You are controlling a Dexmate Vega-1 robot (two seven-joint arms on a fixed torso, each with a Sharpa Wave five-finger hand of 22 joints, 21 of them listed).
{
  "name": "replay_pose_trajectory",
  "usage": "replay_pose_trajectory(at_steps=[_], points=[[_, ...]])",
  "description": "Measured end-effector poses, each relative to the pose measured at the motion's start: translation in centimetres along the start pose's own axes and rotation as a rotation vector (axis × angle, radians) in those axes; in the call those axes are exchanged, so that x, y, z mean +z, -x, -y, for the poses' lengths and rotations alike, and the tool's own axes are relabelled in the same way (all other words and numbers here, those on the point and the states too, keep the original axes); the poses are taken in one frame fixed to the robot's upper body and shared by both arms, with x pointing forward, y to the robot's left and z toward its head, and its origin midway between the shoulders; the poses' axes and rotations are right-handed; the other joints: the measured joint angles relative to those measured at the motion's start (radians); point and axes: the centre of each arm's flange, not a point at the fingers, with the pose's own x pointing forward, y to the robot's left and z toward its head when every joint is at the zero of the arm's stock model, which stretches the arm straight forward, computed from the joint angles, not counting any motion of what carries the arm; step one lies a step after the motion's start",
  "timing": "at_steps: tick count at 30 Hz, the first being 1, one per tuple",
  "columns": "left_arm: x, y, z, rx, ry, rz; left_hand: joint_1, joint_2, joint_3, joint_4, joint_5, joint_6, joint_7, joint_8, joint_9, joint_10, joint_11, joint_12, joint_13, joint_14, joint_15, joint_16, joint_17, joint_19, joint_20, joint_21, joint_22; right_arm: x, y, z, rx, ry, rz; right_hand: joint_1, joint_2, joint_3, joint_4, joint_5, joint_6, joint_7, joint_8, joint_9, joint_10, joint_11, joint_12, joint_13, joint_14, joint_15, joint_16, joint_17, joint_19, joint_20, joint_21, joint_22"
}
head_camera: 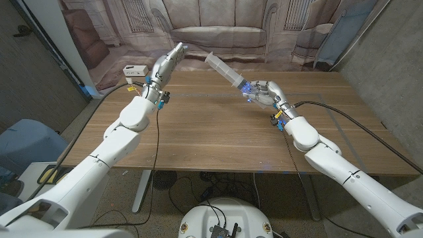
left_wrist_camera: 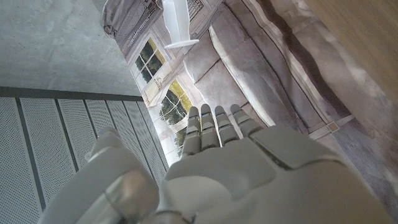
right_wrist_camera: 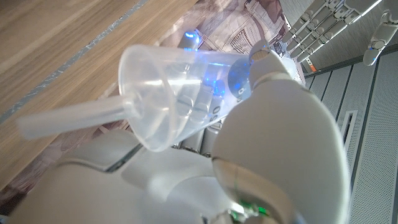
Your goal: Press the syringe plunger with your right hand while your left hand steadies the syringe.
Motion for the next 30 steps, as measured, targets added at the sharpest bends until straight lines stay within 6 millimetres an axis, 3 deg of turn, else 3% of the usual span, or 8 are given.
replay_pose_trajectory(at_steps=[7,30], points=[[0.1,-0.4,0.2,0.003,-0.025,0.012,0.000,0.000,0.000,0.000,0.000,0.000,0.000,0.000,0.000,-0.006,-0.006,0.000,0.000,-0.005,-0.005,0.000,0.000,-0.014,-0.014,0.000,0.000,0.3,-0.1,-0.2,-0.003,-0.011,0.012,0.000,0.000,0.000,0.000,0.000,0.002,0.001,0.000,0.002,0.003,0.004,-0.001,0.000,0.000,0.000,0.000,0.005,0.000,0.000,0.008,0.000],[0.4,-1.9,2.3,-0.085,-0.092,0.039,0.007,0.007,-0.003,-0.002,0.000,0.000,0.000,0.000,0.000,-0.005,-0.005,0.000,0.000,-0.009,-0.009,0.000,0.000,-0.025,-0.015,0.000,0.000,0.6,-0.2,-1.0,-0.014,-0.026,0.024,0.000,0.000,0.003,-0.003,-0.004,0.002,0.001,-0.003,0.005,0.003,0.004,-0.006,0.004,0.004,0.004,-0.008,0.014,-0.004,-0.004,0.023,0.000]])
